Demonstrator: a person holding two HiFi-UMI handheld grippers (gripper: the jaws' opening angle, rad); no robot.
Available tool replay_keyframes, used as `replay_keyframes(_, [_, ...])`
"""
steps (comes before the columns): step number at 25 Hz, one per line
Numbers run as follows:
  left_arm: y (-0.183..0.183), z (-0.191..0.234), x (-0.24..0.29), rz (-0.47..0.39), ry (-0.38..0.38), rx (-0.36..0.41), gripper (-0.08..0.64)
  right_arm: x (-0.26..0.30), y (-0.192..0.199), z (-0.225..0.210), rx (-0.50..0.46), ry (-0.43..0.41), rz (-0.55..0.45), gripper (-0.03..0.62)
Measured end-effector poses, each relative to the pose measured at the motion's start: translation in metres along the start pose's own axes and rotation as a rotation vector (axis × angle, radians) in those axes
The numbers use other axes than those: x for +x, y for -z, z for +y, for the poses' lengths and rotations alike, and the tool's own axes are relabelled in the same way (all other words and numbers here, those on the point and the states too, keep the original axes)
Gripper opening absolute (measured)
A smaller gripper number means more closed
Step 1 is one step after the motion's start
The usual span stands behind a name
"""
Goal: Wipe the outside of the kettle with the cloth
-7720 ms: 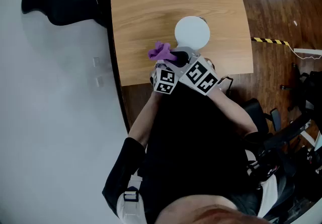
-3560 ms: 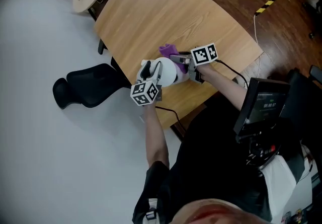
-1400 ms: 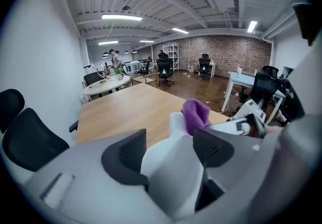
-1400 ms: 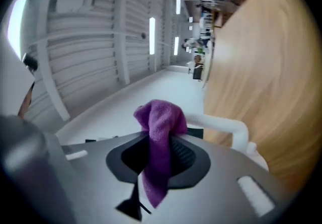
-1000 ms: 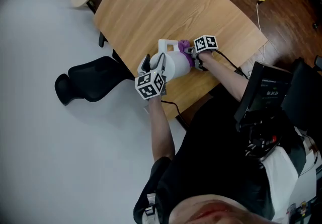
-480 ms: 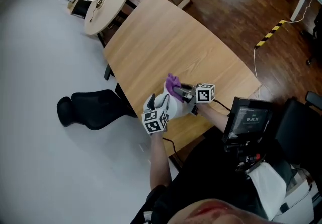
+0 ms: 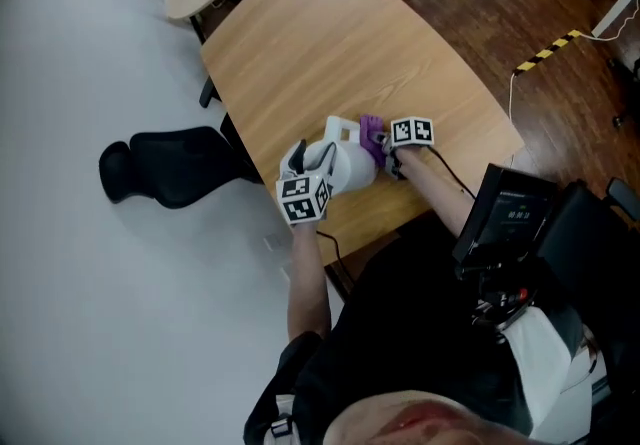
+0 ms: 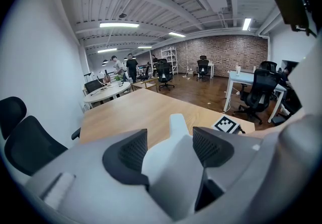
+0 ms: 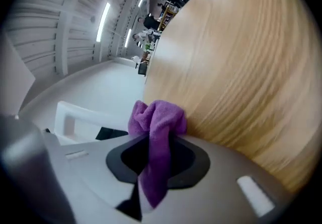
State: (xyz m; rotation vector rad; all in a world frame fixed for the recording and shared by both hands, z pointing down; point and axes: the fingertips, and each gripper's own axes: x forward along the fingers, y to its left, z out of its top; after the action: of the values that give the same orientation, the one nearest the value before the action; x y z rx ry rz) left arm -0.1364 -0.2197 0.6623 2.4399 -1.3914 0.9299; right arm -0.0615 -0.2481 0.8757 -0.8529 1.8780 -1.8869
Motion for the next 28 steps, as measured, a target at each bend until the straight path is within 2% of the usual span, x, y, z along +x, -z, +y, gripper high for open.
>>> replay_keyframes(2, [-0.025, 0.001, 0.017, -0.027, -0.004, 0.007, 0.387, -0.015, -0.046, 0.056, -0.081, -0.112, -0.051, 0.075])
replay_keyframes(5, [-0.026, -0.003, 0.009, -0.025, -0.01, 0.009, 0.387, -0.049, -0.078, 0.182, -0.251, -0.418, -0.095, 0.075])
replay_keyframes(7, [-0.021, -0.004, 0.006, -0.024, -0.01, 0.006, 0.387, -0.058, -0.069, 0.251, -0.357, -0.596, -0.02, 0.077])
replay_keyframes(8, [-0.02, -0.005, 0.006, -0.025, -0.011, 0.005, 0.387, -0.054, -0.059, 0.266, -0.376, -0.651, 0.04, 0.077])
replay_keyframes(9, [-0.02, -0.007, 0.006, -0.026, -0.012, 0.005, 0.387, -0.043, -0.05, 0.262, -0.345, -0.652, 0.096, 0.077])
replay_keyframes(10, [-0.021, -0.008, 0.006, -0.028, -0.012, 0.006, 0.386, -0.031, -0.045, 0.24, -0.26, -0.602, 0.139, 0.08])
replay_keyframes(11, [-0.021, -0.01, 0.005, -0.029, -0.012, 0.008, 0.385, -0.019, -0.043, 0.209, -0.157, -0.522, 0.169, 0.079])
replay_keyframes(12, [-0.02, -0.01, 0.006, -0.03, -0.011, 0.01, 0.383, -0.007, -0.041, 0.174, -0.093, -0.43, 0.198, 0.073])
replay_keyframes(15, [-0.022, -0.01, 0.008, -0.036, -0.008, 0.017, 0.383, 0.025, -0.034, 0.076, -0.138, -0.163, 0.313, 0.072])
replay_keyframes(17, [-0.019, -0.014, 0.009, -0.031, -0.003, 0.025, 0.383, 0.032, -0.028, 0.031, -0.185, -0.036, 0.39, 0.072])
replay_keyframes(18, [-0.013, -0.019, 0.005, -0.023, 0.001, 0.03, 0.383, 0.031, -0.024, 0.017, -0.231, -0.002, 0.413, 0.072])
replay_keyframes(19, [-0.007, -0.024, -0.001, -0.013, 0.004, 0.036, 0.383, 0.03, -0.019, 0.015, -0.29, -0.004, 0.414, 0.074])
replay_keyframes(20, [-0.001, -0.029, -0.009, -0.006, 0.006, 0.041, 0.383, 0.027, -0.015, 0.03, -0.356, -0.047, 0.393, 0.074])
replay_keyframes(22, [0.001, -0.033, -0.023, -0.022, -0.005, 0.04, 0.377, 0.02, -0.008, 0.094, -0.48, -0.204, 0.361, 0.074])
replay_keyframes(24, [-0.009, -0.029, -0.034, -0.073, -0.06, -0.011, 0.351, 0.021, 0.0, 0.135, -0.558, -0.301, 0.43, 0.075])
replay_keyframes(26, [-0.005, -0.03, -0.054, -0.095, -0.142, -0.096, 0.35, 0.024, 0.012, 0.131, -0.559, -0.296, 0.535, 0.075])
replay_keyframes(28, [0.017, -0.036, -0.073, -0.089, -0.201, -0.15, 0.381, 0.021, 0.024, 0.115, -0.517, -0.294, 0.581, 0.075])
